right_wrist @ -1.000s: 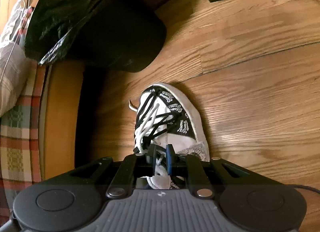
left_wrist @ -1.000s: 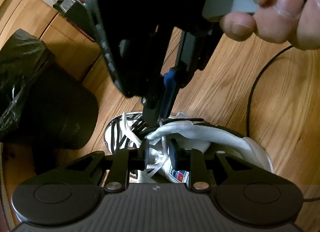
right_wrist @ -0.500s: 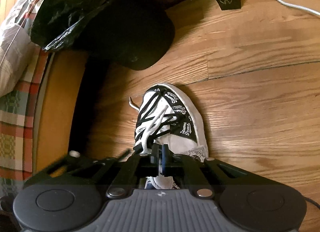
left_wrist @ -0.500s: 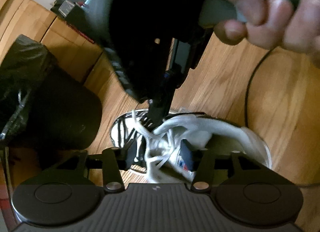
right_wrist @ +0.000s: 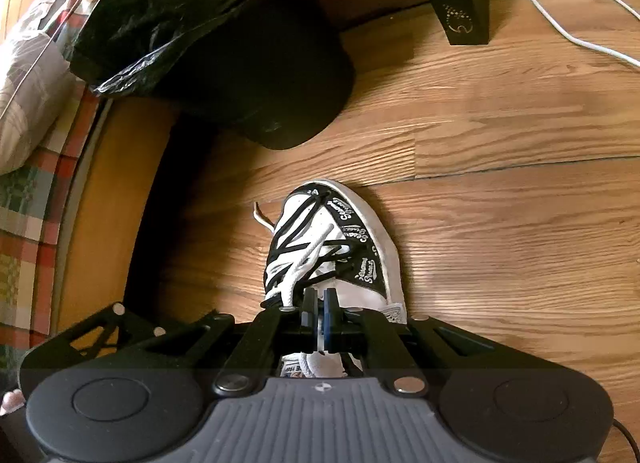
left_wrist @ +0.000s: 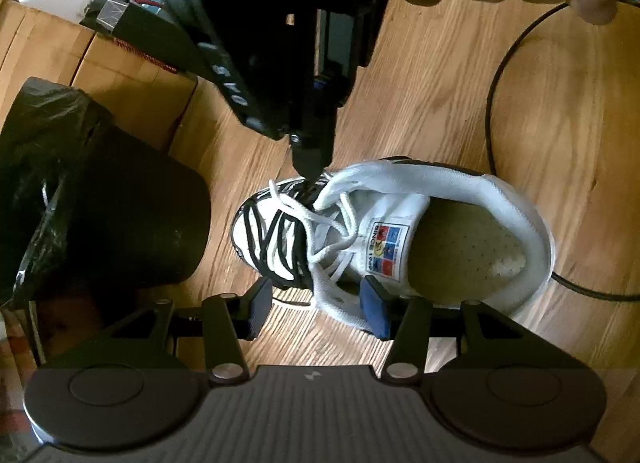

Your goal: Lace up shoes with both hands

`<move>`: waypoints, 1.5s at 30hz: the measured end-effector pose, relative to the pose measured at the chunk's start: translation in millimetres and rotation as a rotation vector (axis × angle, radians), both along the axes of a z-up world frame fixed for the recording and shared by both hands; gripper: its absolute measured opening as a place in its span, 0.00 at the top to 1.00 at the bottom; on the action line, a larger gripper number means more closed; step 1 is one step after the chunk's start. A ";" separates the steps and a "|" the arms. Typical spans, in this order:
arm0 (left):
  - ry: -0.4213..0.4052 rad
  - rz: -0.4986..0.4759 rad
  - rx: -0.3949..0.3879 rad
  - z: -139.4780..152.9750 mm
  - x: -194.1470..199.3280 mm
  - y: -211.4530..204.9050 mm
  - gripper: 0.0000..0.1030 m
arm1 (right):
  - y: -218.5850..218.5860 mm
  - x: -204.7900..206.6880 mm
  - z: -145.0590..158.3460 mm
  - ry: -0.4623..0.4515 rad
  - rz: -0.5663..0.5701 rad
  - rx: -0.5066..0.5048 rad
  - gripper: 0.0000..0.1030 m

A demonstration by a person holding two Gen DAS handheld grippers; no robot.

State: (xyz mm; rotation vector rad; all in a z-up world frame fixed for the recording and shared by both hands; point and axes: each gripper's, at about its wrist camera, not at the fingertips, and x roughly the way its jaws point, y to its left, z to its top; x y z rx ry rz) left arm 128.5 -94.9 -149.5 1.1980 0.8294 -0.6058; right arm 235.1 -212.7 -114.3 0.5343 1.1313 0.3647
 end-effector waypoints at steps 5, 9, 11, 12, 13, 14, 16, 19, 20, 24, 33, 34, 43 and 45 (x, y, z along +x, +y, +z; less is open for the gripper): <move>0.015 0.010 -0.019 5.1 -1.0 1.5 0.49 | -8.8 4.3 10.1 -0.051 -0.044 -0.030 0.97; 0.032 0.020 -0.026 2.5 2.7 3.1 0.49 | -20.5 9.2 20.0 -0.094 -0.084 -0.054 0.97; 0.038 0.024 -0.028 1.7 2.5 4.3 0.49 | -26.8 10.8 25.7 -0.114 -0.105 -0.062 0.97; 0.040 0.025 -0.029 1.3 2.2 4.7 0.49 | -30.4 11.8 29.1 -0.127 -0.115 -0.069 0.97; 0.041 0.024 -0.028 1.2 2.2 4.6 0.49 | -34.6 12.8 32.9 -0.142 -0.126 -0.077 0.97; 0.041 0.023 -0.027 1.2 2.1 4.5 0.49 | -38.5 14.2 36.5 -0.151 -0.135 -0.079 0.97; 0.042 0.020 -0.025 1.3 2.3 4.3 0.49 | -45.8 16.4 43.7 -0.171 -0.157 -0.088 0.97; 0.049 0.022 -0.025 2.0 3.6 5.5 0.48 | -55.7 18.9 56.5 -0.214 -0.179 -0.105 0.97; 0.052 0.024 -0.027 2.5 3.9 5.8 0.48 | -59.0 19.4 60.9 -0.227 -0.189 -0.105 0.97; 0.052 0.025 -0.028 2.7 4.0 6.5 0.48 | -70.3 21.5 76.7 -0.280 -0.219 -0.134 0.97; 0.055 0.026 -0.027 2.1 5.1 7.5 0.47 | -108.1 22.6 98.1 -0.342 -0.337 -0.160 0.97; 0.055 0.026 -0.027 2.2 5.1 7.6 0.47 | -111.3 22.2 100.1 -0.347 -0.346 -0.161 0.97; 0.062 0.031 -0.032 2.0 6.2 7.8 0.46 | -138.7 19.6 119.5 -0.398 -0.421 -0.176 0.97; 0.066 0.033 -0.034 2.0 6.5 8.1 0.46 | -142.9 20.0 122.0 -0.405 -0.427 -0.183 0.97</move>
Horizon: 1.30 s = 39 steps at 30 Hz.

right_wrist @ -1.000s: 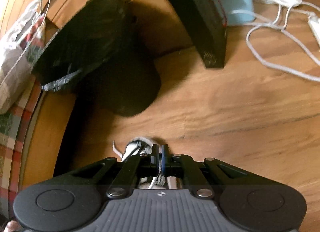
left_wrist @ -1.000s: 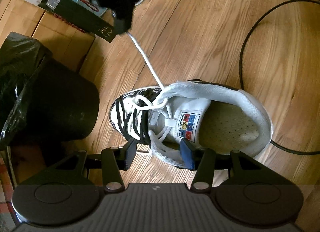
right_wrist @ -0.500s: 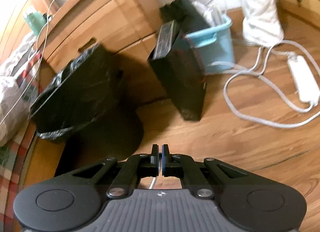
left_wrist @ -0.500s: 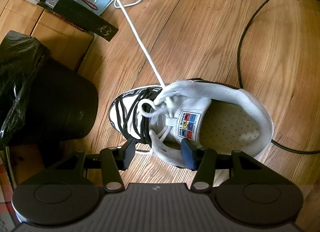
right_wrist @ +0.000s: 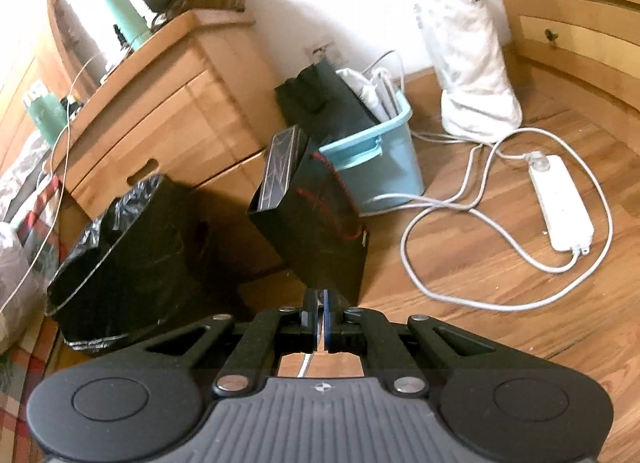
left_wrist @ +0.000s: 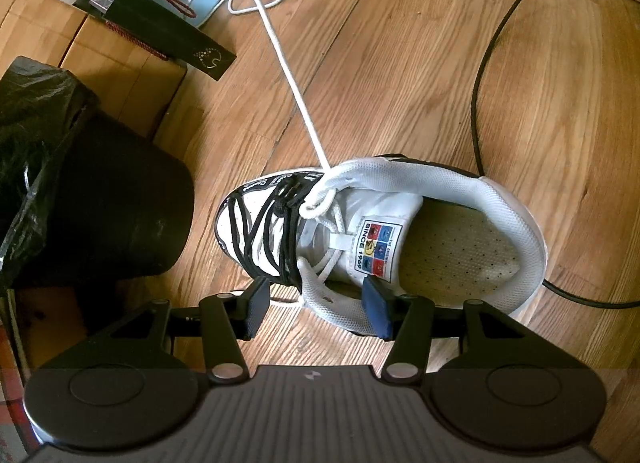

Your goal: Lace up shoes with both hands

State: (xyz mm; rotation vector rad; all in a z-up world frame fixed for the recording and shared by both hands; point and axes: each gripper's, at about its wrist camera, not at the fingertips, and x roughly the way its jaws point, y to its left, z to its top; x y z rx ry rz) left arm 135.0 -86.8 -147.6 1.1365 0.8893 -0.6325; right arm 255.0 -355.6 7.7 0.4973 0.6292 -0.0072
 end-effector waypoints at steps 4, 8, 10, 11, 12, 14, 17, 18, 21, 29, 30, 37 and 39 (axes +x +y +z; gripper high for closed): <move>0.003 0.001 0.001 0.0 0.3 0.5 0.46 | -9.5 -2.6 7.7 -0.028 -0.040 -0.039 1.00; 0.000 -0.004 0.003 -1.1 0.0 -0.2 0.46 | -26.3 -4.3 11.9 -0.025 -0.061 0.005 0.99; 0.000 -0.005 0.001 -1.4 0.2 -0.1 0.46 | -31.3 -3.3 9.7 -0.002 -0.045 0.051 0.99; 0.001 -0.003 -0.001 -1.3 0.6 0.3 0.45 | -25.2 -1.3 6.0 0.021 -0.007 0.053 0.98; 0.003 -0.002 -0.004 -0.9 1.1 0.6 0.45 | -15.4 1.1 0.4 0.050 0.043 0.054 0.94; 0.015 0.011 -0.020 2.0 3.6 1.5 0.45 | 7.5 1.1 -14.9 0.096 0.116 0.078 0.93; 0.071 0.079 -0.096 15.6 15.6 8.0 0.45 | 46.9 0.6 -45.7 0.196 0.244 0.134 0.87; 0.093 0.115 -0.133 22.3 21.6 12.4 0.45 | 63.2 -1.1 -57.3 0.234 0.290 0.137 0.87; 0.133 0.242 -0.269 47.1 44.3 32.6 0.45 | 97.7 -6.7 -83.9 0.325 0.385 0.171 0.87; 0.418 0.911 -0.968 66.1 110.0 125.1 0.42 | 115.3 -18.3 -136.2 0.504 0.267 0.361 0.80; 0.490 0.984 -1.040 56.9 110.2 132.8 0.42 | 113.5 -19.3 -142.1 0.518 0.237 0.398 0.80; 0.688 1.362 -1.180 1.2 89.3 157.4 0.44 | 112.3 -16.4 -162.6 0.559 0.194 0.475 0.80; 0.757 1.461 -1.219 -13.7 78.2 161.1 0.44 | 116.4 -14.9 -164.1 0.566 0.203 0.452 0.80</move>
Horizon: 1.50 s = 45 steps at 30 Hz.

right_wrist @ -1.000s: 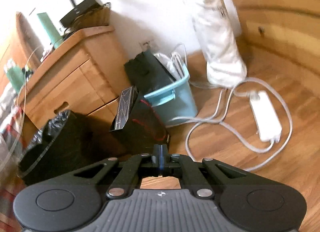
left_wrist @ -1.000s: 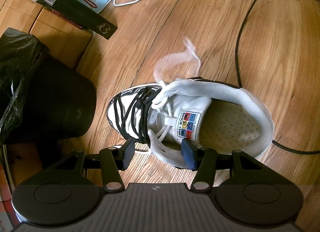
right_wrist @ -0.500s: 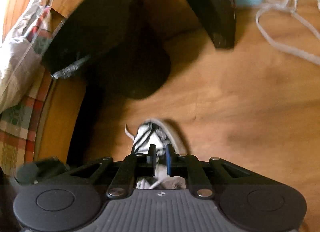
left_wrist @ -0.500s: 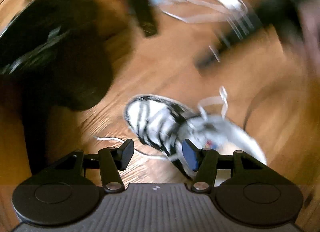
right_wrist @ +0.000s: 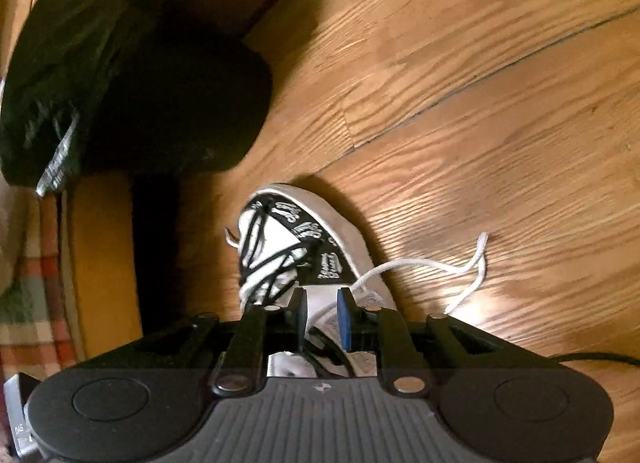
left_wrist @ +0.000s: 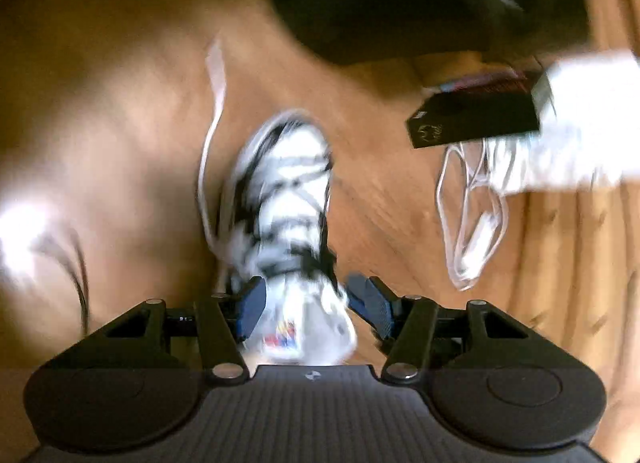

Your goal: Lace up shoes with both hands

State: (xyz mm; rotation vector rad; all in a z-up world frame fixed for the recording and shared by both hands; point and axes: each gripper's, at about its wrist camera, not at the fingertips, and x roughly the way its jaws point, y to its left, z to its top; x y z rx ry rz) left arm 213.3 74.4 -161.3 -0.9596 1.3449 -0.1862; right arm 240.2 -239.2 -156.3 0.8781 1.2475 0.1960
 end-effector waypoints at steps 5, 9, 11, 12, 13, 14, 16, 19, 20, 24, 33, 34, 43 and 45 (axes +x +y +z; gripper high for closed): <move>-0.011 0.051 0.143 -0.4 -17.5 4.2 0.45 | 6.2 0.4 -3.0 0.019 0.010 0.017 0.80; -0.034 0.017 0.156 0.3 -14.2 1.0 0.44 | 6.3 1.2 -4.7 0.019 0.011 0.035 0.80; -0.057 0.014 0.174 3.7 -16.8 -1.3 0.45 | 6.5 1.2 -5.3 0.021 0.012 0.031 0.80; -0.069 0.010 0.181 7.3 -17.7 -1.5 0.45 | 6.5 1.1 -5.4 0.022 0.011 0.031 0.80; -0.080 -0.002 0.188 12.5 -17.9 -1.5 0.45 | 6.4 1.2 -5.3 0.024 0.012 0.034 0.80; -0.098 -0.012 0.207 17.5 -19.1 -3.2 0.45 | 6.2 1.3 -4.9 0.023 0.015 0.033 0.80; -0.129 -0.045 0.252 22.5 -20.8 -7.9 0.45 | 6.3 1.2 -3.3 0.015 0.018 0.021 0.87; -0.123 -0.078 0.275 21.2 -23.8 -13.3 0.45 | 7.0 1.3 2.0 -0.013 0.017 -0.011 0.94; -0.123 -0.092 0.283 20.0 -24.5 -16.2 0.45 | 7.4 1.6 3.7 -0.022 0.017 -0.020 0.95; -0.092 -0.122 0.238 7.1 -26.4 -23.6 0.45 | 6.5 0.0 10.5 -0.046 -0.008 -0.038 0.96; -0.053 -0.067 0.237 -9.1 -19.2 -9.9 0.52 | 0.1 -1.9 21.8 -0.088 -0.047 -0.081 0.97; -0.057 -0.067 0.239 -9.0 -18.2 -9.7 0.54 | -1.4 -2.0 22.8 -0.090 -0.053 -0.081 0.97; -0.056 -0.041 0.216 -10.3 -10.9 -6.2 0.62 | -23.5 7.4 29.3 -0.115 -0.075 -0.091 0.99; -0.051 -0.040 0.209 -11.4 -10.2 -6.2 0.62 | -18.7 3.9 24.8 -0.086 -0.072 -0.071 0.93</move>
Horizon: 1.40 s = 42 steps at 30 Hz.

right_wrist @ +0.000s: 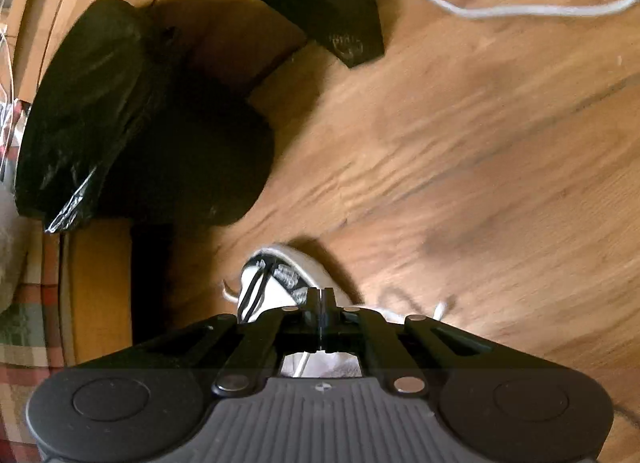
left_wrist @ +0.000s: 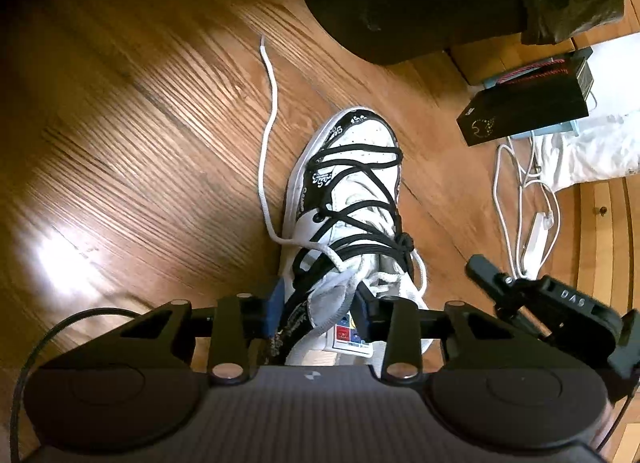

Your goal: Lace up shoes with both hands

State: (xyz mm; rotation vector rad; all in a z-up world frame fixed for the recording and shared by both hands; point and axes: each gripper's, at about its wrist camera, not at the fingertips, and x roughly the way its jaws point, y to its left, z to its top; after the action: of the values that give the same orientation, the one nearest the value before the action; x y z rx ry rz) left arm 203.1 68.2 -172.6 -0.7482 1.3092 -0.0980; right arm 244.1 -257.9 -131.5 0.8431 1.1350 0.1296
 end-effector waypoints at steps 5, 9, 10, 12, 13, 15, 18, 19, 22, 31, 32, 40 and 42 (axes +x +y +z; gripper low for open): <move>0.028 0.029 -0.031 -2.2 0.3 2.2 0.61 | 16.5 -1.1 -8.7 0.045 0.053 0.034 0.84; 0.049 0.051 -0.059 -5.8 2.0 5.6 0.60 | 24.6 2.2 -13.3 0.054 0.064 0.035 0.82; 0.045 0.047 -0.057 -6.0 2.5 4.8 0.60 | 26.5 3.3 -15.2 0.060 0.066 0.030 0.82; 0.037 0.035 -0.045 -5.0 3.8 2.7 0.60 | 30.4 4.8 -19.5 0.076 0.073 0.024 0.80; 0.036 0.034 -0.043 -4.8 4.3 2.5 0.61 | 32.5 5.2 -21.6 0.084 0.075 0.021 0.80; 0.039 0.040 -0.050 -5.7 5.1 4.6 0.61 | 34.7 4.0 -25.1 0.083 0.074 0.009 0.80; 0.051 0.056 -0.066 -7.6 6.4 8.6 0.61 | 37.6 1.6 -27.4 0.080 0.081 0.004 0.95; 0.053 0.060 -0.068 -7.9 6.8 9.3 0.61 | 38.9 1.2 -27.1 0.079 0.088 -0.005 0.95; 0.049 0.058 -0.066 -8.2 7.7 10.2 0.60 | 40.0 -1.3 -21.4 0.065 0.085 -0.034 0.96; 0.046 0.056 -0.075 -9.7 6.0 10.9 0.59 | 31.0 -3.1 -2.7 0.004 0.047 -0.127 0.97; 0.046 0.056 -0.076 -9.7 5.8 10.9 0.59 | 29.0 -2.6 -2.0 0.002 0.038 -0.130 0.97; 0.052 0.054 -0.082 -9.9 6.1 10.9 0.59 | 23.4 -1.5 5.2 -0.031 0.026 -0.175 0.96; 0.054 0.052 -0.077 -8.5 6.5 10.8 0.59 | 26.2 -3.4 7.7 -0.043 0.037 -0.187 0.96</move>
State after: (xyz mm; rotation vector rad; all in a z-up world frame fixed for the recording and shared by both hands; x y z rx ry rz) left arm 209.6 78.9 -181.1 -0.8552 1.3421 -0.0871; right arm 240.6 -231.7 -123.8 0.6505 1.1045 0.0708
